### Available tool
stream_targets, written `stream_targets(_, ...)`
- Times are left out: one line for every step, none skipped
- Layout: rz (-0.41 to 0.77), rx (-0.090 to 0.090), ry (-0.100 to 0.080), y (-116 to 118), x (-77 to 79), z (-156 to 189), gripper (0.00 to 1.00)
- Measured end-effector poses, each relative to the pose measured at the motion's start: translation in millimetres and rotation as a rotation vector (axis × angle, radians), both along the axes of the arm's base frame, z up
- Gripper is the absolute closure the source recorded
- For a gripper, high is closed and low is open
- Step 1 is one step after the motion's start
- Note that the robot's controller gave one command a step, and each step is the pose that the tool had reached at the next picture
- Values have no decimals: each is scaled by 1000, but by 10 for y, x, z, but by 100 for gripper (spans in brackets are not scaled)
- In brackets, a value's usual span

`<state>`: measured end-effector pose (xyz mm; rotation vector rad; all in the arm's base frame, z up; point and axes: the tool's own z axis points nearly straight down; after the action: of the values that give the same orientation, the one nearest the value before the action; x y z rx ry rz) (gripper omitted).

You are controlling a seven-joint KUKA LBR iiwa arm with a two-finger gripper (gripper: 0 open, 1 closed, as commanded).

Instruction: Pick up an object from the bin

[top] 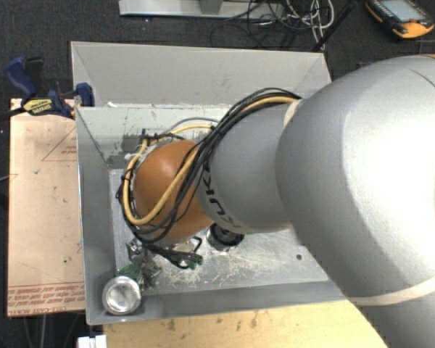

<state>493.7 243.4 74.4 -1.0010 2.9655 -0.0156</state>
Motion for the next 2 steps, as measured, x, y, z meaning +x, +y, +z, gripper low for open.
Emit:
stream_targets(-7,2,6,7,41,-9,100)
stream_targets(-61,6,13,70,120,-19,100)
